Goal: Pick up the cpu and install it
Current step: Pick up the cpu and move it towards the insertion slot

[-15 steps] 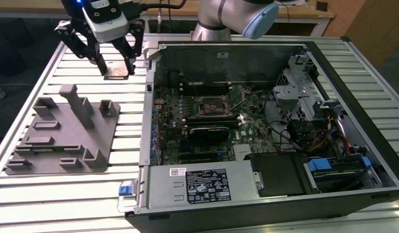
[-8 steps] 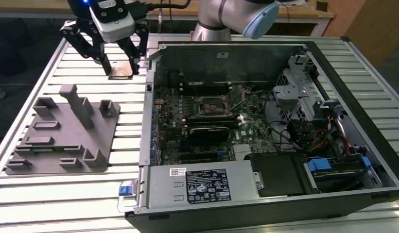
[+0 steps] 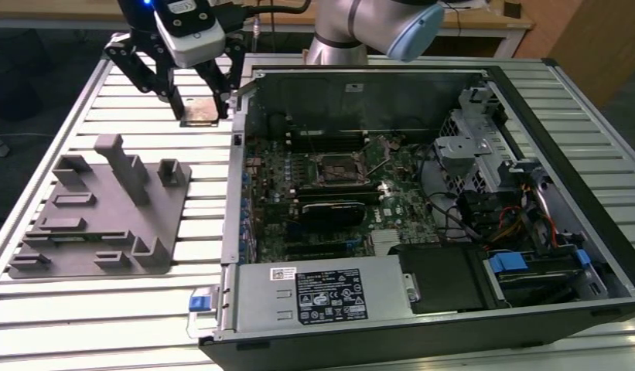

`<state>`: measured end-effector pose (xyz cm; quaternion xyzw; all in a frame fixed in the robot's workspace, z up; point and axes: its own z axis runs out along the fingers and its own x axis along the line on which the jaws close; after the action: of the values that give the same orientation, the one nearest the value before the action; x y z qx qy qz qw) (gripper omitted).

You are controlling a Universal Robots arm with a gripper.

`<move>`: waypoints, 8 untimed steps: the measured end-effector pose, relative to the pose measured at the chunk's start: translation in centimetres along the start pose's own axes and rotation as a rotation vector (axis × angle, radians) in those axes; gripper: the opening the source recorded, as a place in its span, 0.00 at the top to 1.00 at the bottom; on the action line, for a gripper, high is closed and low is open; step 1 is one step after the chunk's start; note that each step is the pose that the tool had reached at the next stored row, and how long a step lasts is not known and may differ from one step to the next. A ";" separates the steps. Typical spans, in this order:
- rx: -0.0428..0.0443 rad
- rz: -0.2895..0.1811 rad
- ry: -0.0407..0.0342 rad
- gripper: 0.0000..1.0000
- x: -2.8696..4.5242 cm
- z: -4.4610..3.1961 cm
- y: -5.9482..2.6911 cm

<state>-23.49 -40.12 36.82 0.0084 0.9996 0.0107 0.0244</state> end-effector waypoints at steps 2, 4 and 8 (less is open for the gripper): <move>0.0000 0.000 0.0000 0.45 -0.22 0.01 0.00; 0.0000 0.000 -0.0001 0.45 -0.41 0.03 0.01; 0.0000 0.000 -0.0001 0.45 -0.78 0.04 0.02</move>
<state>-22.70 -40.11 36.82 0.0084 0.9996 0.0107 0.0244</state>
